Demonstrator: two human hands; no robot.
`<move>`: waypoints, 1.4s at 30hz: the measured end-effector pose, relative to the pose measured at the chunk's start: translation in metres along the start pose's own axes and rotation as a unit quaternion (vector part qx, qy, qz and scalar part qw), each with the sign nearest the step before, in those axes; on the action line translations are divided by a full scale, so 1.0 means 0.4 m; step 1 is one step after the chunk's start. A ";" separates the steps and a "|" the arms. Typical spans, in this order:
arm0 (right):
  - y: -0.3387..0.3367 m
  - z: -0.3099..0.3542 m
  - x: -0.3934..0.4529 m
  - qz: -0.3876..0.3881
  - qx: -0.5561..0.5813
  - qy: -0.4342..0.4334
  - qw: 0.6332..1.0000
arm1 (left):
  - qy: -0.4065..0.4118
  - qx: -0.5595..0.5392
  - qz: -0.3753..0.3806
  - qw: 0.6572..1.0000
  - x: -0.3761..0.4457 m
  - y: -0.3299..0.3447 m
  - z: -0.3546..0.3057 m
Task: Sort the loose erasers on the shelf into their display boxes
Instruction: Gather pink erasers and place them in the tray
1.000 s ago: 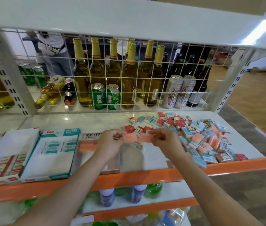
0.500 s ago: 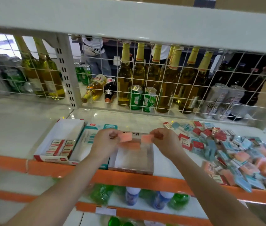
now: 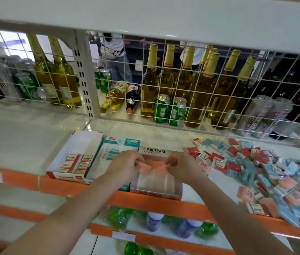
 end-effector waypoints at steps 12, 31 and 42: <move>0.028 -0.005 -0.015 0.035 -0.157 0.005 0.987 | 0.019 0.180 0.009 0.983 0.029 0.025 -0.029; 0.059 0.022 0.000 0.020 -0.186 -0.046 0.981 | 0.118 0.356 0.108 0.921 0.034 0.044 -0.044; 0.064 0.017 0.022 0.022 -0.200 -0.038 0.979 | 0.119 0.329 0.127 0.928 0.071 0.051 -0.042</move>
Point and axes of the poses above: each hand's wrist, its own x-axis towards the middle knuckle, its own y-axis out of the palm, z = x × y, the point moved 5 cm from there along x, towards the middle knuckle, and after that the axes turned 15 degrees about z, right-handed, at the moved point
